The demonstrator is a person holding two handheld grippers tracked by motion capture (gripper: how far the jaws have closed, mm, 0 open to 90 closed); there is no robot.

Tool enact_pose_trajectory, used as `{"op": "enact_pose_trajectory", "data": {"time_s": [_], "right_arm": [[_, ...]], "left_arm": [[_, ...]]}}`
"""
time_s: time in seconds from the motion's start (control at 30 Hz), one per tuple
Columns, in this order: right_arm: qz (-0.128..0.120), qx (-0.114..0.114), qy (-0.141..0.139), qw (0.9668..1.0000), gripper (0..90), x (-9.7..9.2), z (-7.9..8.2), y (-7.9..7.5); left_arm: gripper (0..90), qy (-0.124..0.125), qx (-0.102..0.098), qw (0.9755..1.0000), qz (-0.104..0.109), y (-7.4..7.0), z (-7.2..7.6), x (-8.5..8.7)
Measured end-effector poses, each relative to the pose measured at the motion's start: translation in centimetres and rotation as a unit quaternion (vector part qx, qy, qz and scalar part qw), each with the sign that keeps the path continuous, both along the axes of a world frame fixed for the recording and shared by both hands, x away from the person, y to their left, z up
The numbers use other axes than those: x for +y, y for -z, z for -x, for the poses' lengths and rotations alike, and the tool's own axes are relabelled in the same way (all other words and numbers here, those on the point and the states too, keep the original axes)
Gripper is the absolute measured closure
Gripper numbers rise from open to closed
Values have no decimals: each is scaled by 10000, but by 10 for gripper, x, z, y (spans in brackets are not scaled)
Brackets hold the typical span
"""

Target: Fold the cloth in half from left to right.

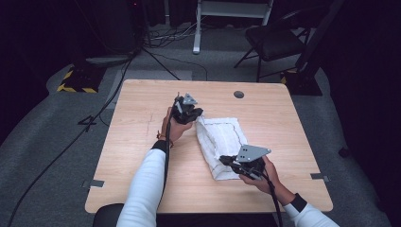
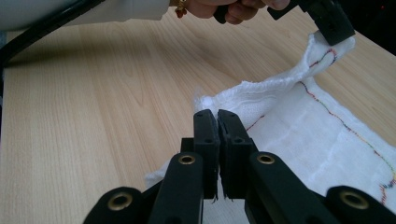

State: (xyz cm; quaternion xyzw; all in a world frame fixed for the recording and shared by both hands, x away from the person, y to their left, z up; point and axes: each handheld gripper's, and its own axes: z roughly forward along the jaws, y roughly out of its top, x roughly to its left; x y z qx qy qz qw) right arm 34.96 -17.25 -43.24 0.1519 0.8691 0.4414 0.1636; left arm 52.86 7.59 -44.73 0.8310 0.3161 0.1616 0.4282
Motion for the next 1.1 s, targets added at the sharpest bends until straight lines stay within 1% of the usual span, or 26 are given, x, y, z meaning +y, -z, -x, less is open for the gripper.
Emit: {"op": "enact_pose_trajectory", "data": {"time_s": [0.03,0.07,0.1,0.13,0.17,0.2,0.23,0.27,0.3,0.33,0.37,0.4,0.47,0.53,0.7,0.8,0.93,1.0,1.07,1.1], "right_arm": [[-3,-8,20,10000,869,-3,0,0],[-3,-8,20,10000,869,-3,0,0],[-11,7,70,10000,869,-9,1,-1],[-5,-1,97,10000,869,-12,2,-1],[3,6,122,9999,869,-15,2,-1],[1,6,153,9999,869,-19,3,-1],[12,19,172,9999,869,-22,3,-1],[16,41,199,9998,869,-26,4,0],[18,44,234,9997,869,-29,4,0],[28,33,260,9997,869,-33,5,0],[28,33,260,9997,869,-33,5,0],[34,54,328,9994,869,-40,6,0],[45,44,385,9992,869,-46,7,0],[62,79,445,9990,869,-52,9,2],[170,117,536,9983,869,-63,11,7],[210,143,588,9979,869,-69,13,10],[271,185,671,9972,868,-76,15,12],[279,234,719,9968,868,-80,15,14],[320,274,762,9962,866,-84,16,17],[336,330,794,9957,863,-86,16,19]], "left_arm": [[860,0,0,10000,0,0,0,0],[860,29,-1,10000,-5,0,0,-4],[860,49,-35,10000,-45,-1,-1,-10],[860,101,-29,9999,-22,-2,-2,-19],[860,138,1,9999,-2,-2,-3,-23],[860,138,1,9999,-2,-2,-3,-23],[860,193,-46,9998,-84,-2,-3,-31],[860,220,-44,9997,-81,-2,-4,-35],[860,220,-44,9997,-81,-2,-4,-35],[860,273,-7,9996,-43,-2,-5,-43],[860,273,-7,9996,-43,-2,-5,-43],[860,337,-11,9994,-73,-1,-6,-52],[860,380,-15,9992,-128,-1,-8,-60],[860,425,16,9990,-128,1,-10,-69],[860,529,69,9983,-247,7,-13,-90],[860,604,93,9978,-251,10,-15,-101],[858,636,104,9976,-248,13,-19,-113],[856,651,82,9974,-291,15,-19,-120],[837,621,67,9976,-308,16,-20,-124],[806,495,58,9982,-329,18,-20,-130]]}}
